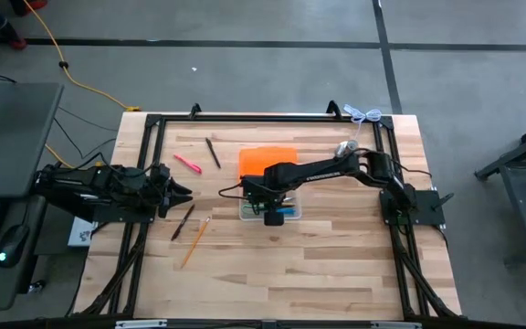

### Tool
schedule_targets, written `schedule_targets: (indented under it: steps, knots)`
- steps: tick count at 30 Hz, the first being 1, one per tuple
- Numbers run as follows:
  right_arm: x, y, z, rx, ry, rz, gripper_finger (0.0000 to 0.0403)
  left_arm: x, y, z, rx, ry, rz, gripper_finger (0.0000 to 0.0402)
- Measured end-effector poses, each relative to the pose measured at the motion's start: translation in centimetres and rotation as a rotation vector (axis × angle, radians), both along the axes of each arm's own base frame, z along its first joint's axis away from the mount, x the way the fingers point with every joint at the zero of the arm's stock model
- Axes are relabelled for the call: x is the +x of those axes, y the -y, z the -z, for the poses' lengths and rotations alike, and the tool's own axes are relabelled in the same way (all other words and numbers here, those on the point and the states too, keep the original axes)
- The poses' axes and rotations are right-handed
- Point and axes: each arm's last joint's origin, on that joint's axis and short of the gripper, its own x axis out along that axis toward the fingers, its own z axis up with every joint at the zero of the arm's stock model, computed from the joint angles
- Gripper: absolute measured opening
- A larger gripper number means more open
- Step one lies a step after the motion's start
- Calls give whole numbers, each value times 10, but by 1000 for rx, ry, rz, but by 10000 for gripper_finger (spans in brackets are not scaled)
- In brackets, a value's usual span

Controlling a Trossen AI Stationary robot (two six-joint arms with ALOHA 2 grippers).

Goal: Pick & place school supplies into a supply box
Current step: Put the yellow pencil into the orange supply box

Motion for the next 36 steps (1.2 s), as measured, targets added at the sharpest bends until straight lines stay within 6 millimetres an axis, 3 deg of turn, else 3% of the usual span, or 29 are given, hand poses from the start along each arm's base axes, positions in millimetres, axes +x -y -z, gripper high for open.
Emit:
schedule_targets:
  steps: [24,36]
  knots:
    - [1,0,0,-5,14,2,10,-1,0,2,4,-25,0,170]
    - [1,0,0,-6,13,2,90,-1,0,2,4,-25,0,170]
